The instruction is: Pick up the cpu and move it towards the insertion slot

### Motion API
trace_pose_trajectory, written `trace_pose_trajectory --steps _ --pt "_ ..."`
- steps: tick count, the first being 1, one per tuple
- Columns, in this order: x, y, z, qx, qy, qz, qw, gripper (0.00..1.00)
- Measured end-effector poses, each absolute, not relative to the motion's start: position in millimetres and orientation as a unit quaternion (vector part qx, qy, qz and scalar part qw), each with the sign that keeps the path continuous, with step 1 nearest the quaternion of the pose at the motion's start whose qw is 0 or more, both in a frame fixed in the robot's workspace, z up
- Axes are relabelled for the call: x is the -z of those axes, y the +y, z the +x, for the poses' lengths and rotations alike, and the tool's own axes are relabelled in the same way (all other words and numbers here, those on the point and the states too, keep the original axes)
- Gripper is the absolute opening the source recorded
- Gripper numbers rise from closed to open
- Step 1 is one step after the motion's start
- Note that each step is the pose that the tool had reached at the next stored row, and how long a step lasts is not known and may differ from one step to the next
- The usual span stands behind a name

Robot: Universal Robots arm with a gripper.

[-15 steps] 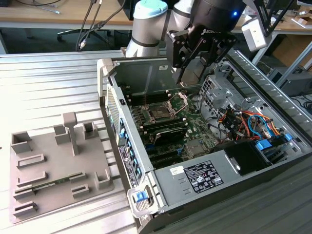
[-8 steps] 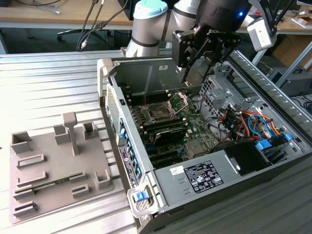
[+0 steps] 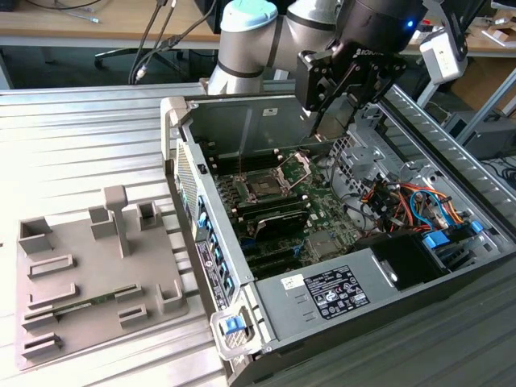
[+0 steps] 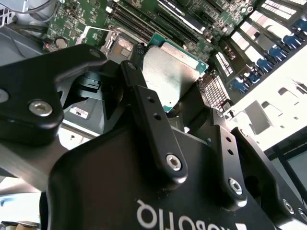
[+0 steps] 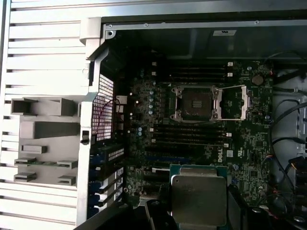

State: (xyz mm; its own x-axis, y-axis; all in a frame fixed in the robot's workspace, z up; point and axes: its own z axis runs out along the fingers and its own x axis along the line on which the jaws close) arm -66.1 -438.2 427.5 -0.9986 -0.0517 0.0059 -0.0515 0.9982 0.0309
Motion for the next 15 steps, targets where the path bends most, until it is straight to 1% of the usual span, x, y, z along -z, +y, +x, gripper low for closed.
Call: trace_pose_trajectory --steps 15 --pt "-427.3 -438.2 -43.0 0.015 -1.0 0.026 0.004 0.55"
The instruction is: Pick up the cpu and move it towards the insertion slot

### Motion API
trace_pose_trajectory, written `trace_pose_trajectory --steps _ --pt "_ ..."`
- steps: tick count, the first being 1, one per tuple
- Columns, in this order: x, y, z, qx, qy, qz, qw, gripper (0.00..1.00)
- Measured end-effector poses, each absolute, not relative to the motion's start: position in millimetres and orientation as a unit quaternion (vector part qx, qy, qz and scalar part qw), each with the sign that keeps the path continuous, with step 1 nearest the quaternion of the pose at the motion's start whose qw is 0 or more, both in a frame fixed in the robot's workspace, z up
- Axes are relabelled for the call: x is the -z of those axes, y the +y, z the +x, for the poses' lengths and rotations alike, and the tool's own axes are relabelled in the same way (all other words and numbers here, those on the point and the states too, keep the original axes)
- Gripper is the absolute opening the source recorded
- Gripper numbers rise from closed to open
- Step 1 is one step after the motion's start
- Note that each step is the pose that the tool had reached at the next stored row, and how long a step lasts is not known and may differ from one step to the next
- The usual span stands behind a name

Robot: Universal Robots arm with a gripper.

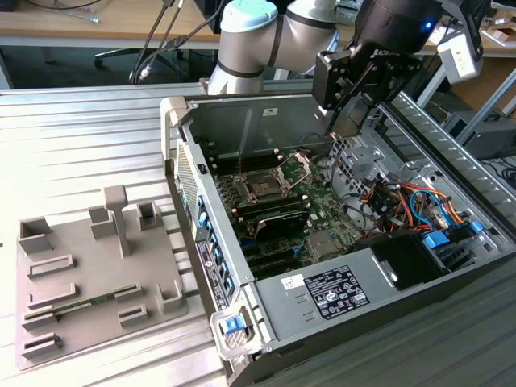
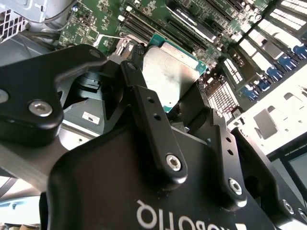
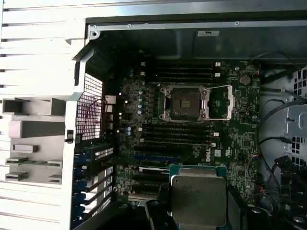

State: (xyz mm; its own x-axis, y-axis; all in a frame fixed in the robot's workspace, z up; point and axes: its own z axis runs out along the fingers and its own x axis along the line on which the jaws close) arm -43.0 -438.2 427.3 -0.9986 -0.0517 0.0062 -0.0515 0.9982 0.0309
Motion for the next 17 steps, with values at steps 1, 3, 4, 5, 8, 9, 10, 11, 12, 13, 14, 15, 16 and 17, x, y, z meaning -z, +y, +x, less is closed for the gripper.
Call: trace_pose_trajectory --steps 1,3,4,5,8,9,10,11,12,13,14,15,16,17 --pt "-427.3 -438.2 -41.9 0.015 -1.0 0.026 0.004 0.55" --pt "-427.2 -438.2 -39.3 0.015 -1.0 0.026 0.004 0.55" --pt "-427.2 -438.2 -38.2 0.015 -1.0 0.026 0.004 0.55" --pt "-427.2 -438.2 -37.0 0.015 -1.0 0.026 0.004 0.55" --pt "-427.2 -438.2 -33.8 0.015 -1.0 0.026 0.004 0.55" --pt "-427.2 -438.2 -32.3 0.015 -1.0 0.026 0.004 0.55" --pt "-427.2 -438.2 -31.2 0.015 -1.0 0.026 0.004 0.55" --pt "-427.1 -438.2 -29.2 0.015 -1.0 0.026 0.004 0.55" --pt "-427.1 -438.2 -26.8 0.015 -1.0 0.026 0.004 0.55" --pt "-427.1 -438.2 -24.7 0.015 -1.0 0.026 0.004 0.55" --pt "-427.0 -438.2 -23.3 0.015 -1.0 0.026 0.004 0.55" --pt "-427.0 -438.2 -22.2 0.015 -1.0 0.026 0.004 0.55" --pt "-427.0 -438.2 -21.1 0.015 -1.0 0.026 0.004 0.55" --pt "-426.9 -438.2 -19.9 0.015 -1.0 0.026 0.004 0.55"
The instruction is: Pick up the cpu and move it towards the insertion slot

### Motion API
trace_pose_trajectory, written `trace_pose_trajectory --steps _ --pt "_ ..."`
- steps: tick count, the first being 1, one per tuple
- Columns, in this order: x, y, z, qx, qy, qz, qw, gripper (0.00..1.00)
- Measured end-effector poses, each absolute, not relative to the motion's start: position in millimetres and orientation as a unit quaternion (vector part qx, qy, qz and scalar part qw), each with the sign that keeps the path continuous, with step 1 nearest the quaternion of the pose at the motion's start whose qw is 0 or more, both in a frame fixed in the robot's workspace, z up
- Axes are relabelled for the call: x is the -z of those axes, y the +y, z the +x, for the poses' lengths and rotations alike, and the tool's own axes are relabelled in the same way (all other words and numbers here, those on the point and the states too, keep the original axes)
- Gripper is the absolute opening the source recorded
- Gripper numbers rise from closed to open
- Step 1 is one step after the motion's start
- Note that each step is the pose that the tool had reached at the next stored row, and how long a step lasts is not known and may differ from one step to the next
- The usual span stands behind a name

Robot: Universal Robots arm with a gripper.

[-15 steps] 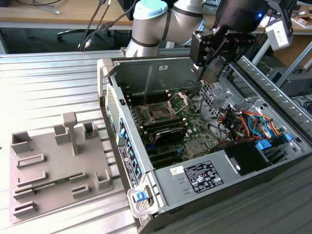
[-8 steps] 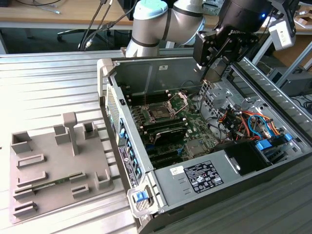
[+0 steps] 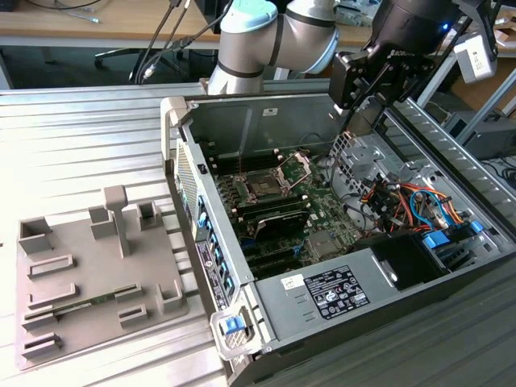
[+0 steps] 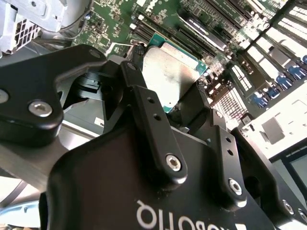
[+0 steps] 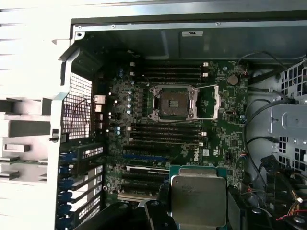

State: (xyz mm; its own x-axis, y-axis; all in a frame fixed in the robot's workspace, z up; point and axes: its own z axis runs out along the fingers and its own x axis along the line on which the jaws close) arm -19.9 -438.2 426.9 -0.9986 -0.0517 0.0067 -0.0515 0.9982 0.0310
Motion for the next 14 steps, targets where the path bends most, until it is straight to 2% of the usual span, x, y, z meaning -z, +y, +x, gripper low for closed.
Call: trace_pose_trajectory --steps 14 --pt "-426.7 -438.0 -14.5 0.015 -1.0 0.026 0.004 0.55"
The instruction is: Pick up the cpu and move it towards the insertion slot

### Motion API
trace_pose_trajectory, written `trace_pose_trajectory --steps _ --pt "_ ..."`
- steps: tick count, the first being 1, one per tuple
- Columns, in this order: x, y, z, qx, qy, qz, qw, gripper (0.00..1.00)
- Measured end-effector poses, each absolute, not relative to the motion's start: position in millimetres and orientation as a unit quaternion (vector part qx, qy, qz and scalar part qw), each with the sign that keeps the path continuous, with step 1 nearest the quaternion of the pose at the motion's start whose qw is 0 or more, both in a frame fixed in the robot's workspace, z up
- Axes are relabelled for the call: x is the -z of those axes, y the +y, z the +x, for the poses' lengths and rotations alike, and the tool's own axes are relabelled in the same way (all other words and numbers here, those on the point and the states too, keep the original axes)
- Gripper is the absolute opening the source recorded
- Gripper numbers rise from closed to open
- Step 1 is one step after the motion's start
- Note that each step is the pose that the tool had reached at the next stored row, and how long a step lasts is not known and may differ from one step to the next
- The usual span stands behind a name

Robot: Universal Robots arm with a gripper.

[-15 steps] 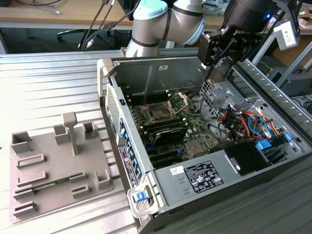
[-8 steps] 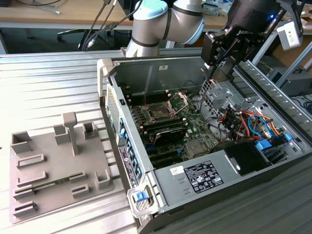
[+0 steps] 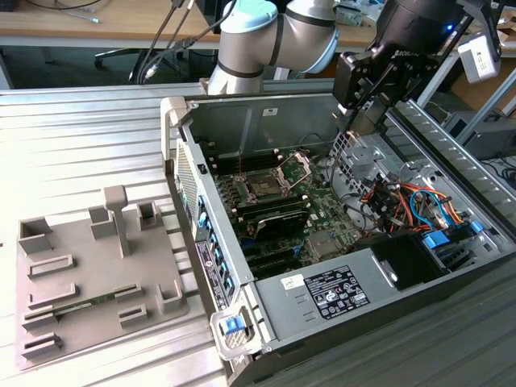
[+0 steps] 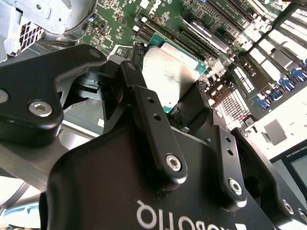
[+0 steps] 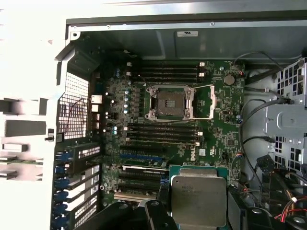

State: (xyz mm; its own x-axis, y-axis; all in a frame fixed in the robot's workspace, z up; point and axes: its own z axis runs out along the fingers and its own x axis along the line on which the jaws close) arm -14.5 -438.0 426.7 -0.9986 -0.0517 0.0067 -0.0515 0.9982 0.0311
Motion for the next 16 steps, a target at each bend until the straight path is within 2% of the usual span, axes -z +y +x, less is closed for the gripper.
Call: trace_pose_trajectory --steps 16 --pt "-426.7 -423.9 -14.4 0.015 -1.0 0.026 0.004 0.55"
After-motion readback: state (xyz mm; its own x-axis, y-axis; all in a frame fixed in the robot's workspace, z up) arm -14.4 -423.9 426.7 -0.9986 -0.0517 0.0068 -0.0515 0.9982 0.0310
